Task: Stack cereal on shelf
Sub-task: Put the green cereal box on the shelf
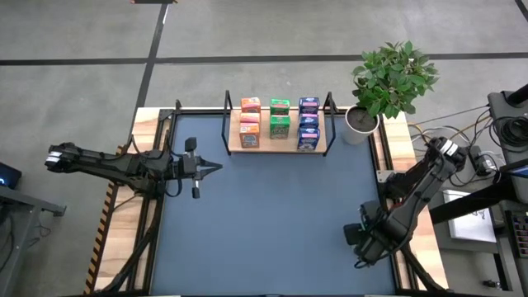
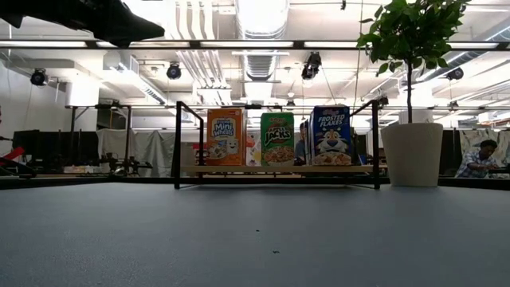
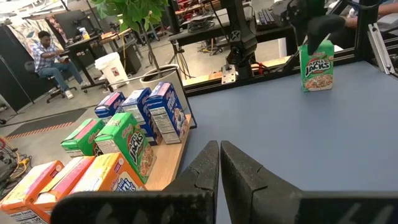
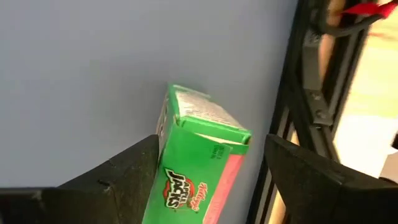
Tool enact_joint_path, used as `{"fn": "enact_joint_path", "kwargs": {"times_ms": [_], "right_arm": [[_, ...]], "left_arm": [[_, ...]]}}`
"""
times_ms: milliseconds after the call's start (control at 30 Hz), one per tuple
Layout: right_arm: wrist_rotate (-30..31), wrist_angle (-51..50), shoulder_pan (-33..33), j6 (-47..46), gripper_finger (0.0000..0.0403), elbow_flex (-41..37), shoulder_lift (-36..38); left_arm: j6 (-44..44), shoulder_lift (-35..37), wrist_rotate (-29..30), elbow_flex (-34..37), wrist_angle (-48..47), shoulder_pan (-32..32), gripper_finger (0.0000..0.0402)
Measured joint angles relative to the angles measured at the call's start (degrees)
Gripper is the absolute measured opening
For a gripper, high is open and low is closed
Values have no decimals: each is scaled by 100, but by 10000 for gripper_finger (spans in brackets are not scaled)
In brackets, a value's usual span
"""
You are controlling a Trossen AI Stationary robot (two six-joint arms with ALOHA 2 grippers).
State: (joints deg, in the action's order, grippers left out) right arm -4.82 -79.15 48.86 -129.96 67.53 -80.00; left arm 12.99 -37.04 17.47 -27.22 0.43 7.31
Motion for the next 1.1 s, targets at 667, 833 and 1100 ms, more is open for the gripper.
{"fn": "enact_joint_path", "kwargs": {"times_ms": [667, 833, 1100], "right_arm": [[34, 876, -15, 98, 164, -350, 159], [555, 852, -115, 199, 161, -214, 159], [930, 842, -1043, 1533, 160, -18, 159]], "left_arm": [[0, 0, 0, 0, 0, -1, 0], [0, 0, 0, 0, 0, 0, 0], [0, 0, -2, 0, -2, 0, 0]]}}
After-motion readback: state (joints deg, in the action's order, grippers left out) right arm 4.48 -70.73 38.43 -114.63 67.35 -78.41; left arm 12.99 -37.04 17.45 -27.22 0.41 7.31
